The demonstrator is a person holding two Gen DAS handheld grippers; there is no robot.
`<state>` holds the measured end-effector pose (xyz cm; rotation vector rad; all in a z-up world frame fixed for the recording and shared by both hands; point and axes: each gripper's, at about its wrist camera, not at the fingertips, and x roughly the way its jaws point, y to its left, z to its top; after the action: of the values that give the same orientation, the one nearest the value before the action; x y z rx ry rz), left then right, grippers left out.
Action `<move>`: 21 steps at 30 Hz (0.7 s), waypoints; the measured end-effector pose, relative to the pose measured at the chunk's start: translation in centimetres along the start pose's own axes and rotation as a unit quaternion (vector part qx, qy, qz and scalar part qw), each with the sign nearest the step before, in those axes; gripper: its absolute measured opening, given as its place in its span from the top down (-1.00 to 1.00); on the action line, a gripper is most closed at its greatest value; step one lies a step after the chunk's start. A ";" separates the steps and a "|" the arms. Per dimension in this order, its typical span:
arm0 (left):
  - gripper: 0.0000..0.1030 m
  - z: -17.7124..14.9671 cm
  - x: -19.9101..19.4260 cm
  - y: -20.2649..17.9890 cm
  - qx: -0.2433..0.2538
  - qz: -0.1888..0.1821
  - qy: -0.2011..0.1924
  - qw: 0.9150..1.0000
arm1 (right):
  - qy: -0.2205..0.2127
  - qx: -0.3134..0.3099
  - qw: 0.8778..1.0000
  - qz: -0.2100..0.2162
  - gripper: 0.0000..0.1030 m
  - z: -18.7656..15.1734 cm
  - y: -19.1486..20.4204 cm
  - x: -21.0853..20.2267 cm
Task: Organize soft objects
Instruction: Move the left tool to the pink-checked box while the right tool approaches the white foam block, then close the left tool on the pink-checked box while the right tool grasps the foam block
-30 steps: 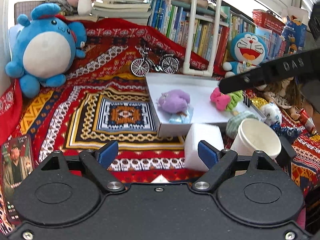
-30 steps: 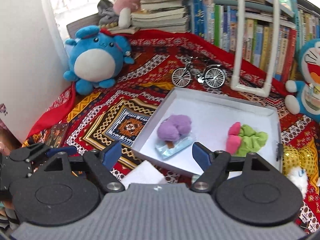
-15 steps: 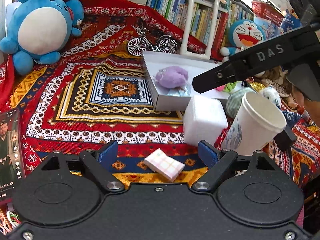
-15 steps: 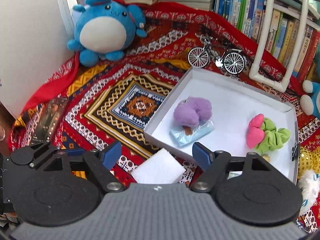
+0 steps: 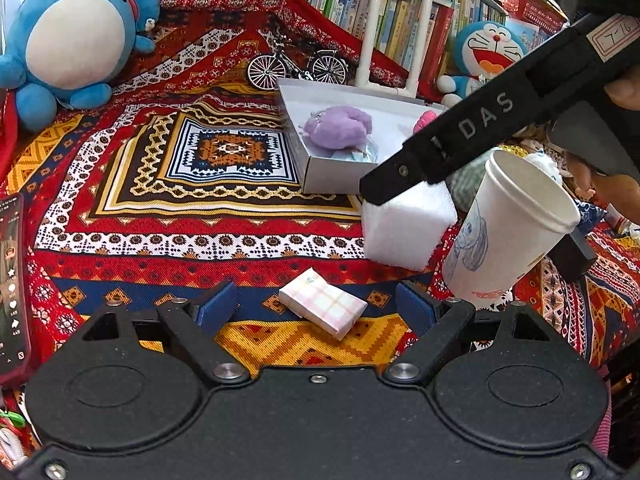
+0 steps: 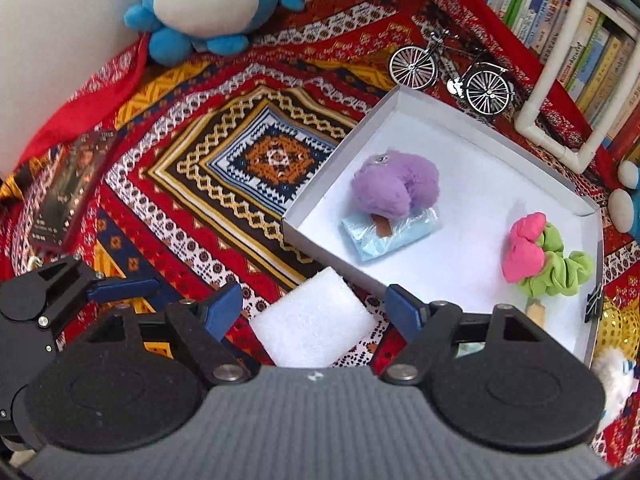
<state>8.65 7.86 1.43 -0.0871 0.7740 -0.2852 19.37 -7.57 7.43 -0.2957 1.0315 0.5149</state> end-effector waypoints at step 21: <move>0.09 -0.4 0.2 -0.6 0.027 0.014 -0.008 0.999 | 0.066 -0.026 0.997 -0.007 -0.70 -0.3 0.7 3.5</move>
<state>8.40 7.25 1.09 -0.0268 0.7500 -0.2778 20.24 -6.18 4.24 -0.3870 1.1446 0.5161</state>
